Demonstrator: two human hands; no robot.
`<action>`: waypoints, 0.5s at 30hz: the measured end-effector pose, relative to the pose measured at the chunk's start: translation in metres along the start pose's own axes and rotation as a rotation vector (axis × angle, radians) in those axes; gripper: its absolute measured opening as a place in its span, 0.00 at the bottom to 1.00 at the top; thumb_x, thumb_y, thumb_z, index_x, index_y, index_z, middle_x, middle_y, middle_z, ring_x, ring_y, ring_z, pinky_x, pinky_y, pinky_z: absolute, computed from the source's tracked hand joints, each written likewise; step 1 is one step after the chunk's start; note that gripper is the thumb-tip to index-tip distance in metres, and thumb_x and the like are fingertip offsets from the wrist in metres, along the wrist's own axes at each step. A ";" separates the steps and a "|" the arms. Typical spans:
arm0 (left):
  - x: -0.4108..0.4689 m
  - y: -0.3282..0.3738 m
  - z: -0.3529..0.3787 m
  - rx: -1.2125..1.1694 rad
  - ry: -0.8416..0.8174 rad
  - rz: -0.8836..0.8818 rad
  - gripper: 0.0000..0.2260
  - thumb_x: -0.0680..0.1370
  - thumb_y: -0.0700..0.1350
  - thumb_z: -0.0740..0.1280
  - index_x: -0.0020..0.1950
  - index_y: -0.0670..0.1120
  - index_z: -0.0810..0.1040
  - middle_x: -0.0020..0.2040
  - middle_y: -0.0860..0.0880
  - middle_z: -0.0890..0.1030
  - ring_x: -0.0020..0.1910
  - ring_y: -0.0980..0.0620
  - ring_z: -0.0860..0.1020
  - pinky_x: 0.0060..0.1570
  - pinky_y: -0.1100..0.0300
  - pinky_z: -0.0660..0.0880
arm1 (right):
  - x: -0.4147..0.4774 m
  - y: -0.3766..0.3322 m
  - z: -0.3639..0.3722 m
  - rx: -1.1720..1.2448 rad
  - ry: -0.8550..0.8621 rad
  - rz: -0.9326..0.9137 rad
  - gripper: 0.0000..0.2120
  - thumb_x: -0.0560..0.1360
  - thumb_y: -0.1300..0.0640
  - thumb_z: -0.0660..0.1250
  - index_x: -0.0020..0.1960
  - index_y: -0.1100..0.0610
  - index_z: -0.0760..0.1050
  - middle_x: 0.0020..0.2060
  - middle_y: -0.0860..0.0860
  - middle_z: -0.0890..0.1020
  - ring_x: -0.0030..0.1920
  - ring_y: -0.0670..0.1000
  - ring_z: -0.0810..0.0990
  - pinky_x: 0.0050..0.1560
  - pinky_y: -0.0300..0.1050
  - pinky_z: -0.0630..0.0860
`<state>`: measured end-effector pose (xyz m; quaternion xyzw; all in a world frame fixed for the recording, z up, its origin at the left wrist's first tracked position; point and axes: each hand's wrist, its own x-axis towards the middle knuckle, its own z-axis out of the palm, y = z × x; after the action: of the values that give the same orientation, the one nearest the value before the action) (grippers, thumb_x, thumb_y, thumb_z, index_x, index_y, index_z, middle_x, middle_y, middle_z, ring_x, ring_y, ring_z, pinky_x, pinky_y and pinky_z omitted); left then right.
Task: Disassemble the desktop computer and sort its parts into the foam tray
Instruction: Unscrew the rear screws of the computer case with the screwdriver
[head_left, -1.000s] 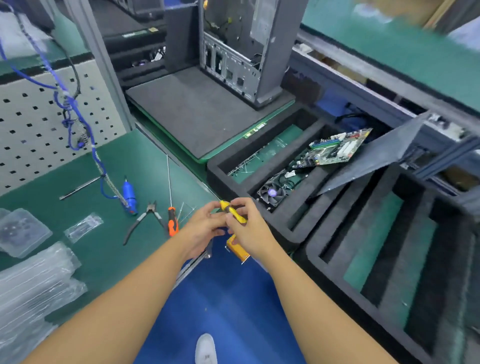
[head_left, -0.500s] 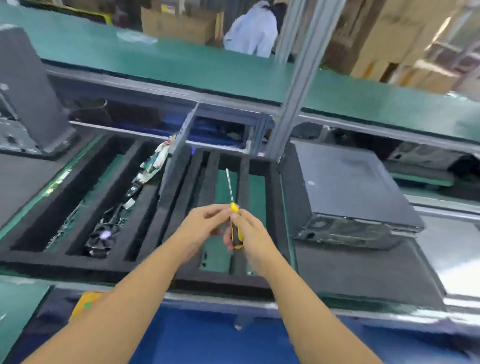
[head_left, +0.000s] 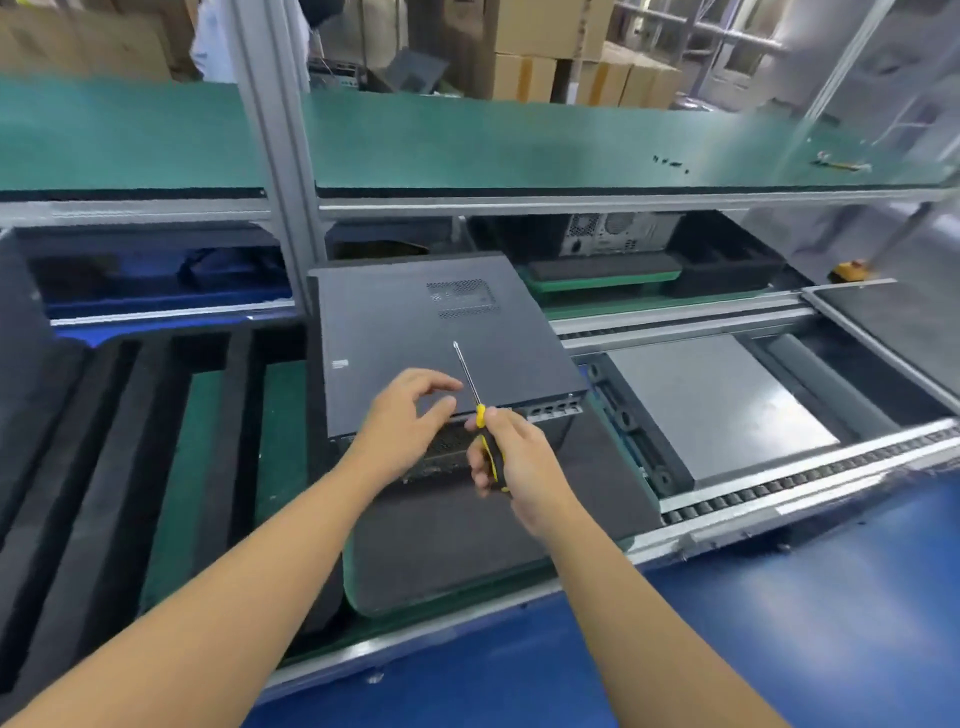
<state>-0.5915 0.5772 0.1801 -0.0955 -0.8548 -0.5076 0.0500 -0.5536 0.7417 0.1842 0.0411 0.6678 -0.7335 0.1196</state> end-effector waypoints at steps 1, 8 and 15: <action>0.011 0.001 0.014 0.071 -0.017 0.038 0.09 0.78 0.43 0.68 0.54 0.57 0.80 0.59 0.58 0.78 0.60 0.61 0.74 0.61 0.62 0.69 | 0.004 -0.001 -0.016 0.021 0.010 0.016 0.12 0.83 0.51 0.58 0.48 0.57 0.75 0.32 0.55 0.77 0.25 0.51 0.71 0.25 0.40 0.67; 0.071 0.020 0.110 0.443 -0.208 0.200 0.22 0.76 0.50 0.71 0.69 0.51 0.74 0.73 0.56 0.70 0.71 0.55 0.68 0.69 0.48 0.65 | 0.020 0.010 -0.107 -0.052 0.131 0.071 0.10 0.83 0.51 0.57 0.54 0.52 0.76 0.30 0.51 0.74 0.23 0.49 0.64 0.23 0.38 0.61; 0.107 0.008 0.150 0.373 -0.253 0.264 0.18 0.75 0.42 0.73 0.65 0.51 0.79 0.66 0.56 0.78 0.68 0.57 0.73 0.69 0.53 0.69 | 0.019 0.029 -0.165 -0.169 0.217 0.167 0.12 0.81 0.51 0.57 0.58 0.41 0.77 0.28 0.47 0.73 0.23 0.46 0.65 0.23 0.37 0.62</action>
<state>-0.6921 0.7249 0.1348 -0.2581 -0.9132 -0.3144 0.0254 -0.5818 0.9006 0.1349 0.1653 0.7304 -0.6535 0.1103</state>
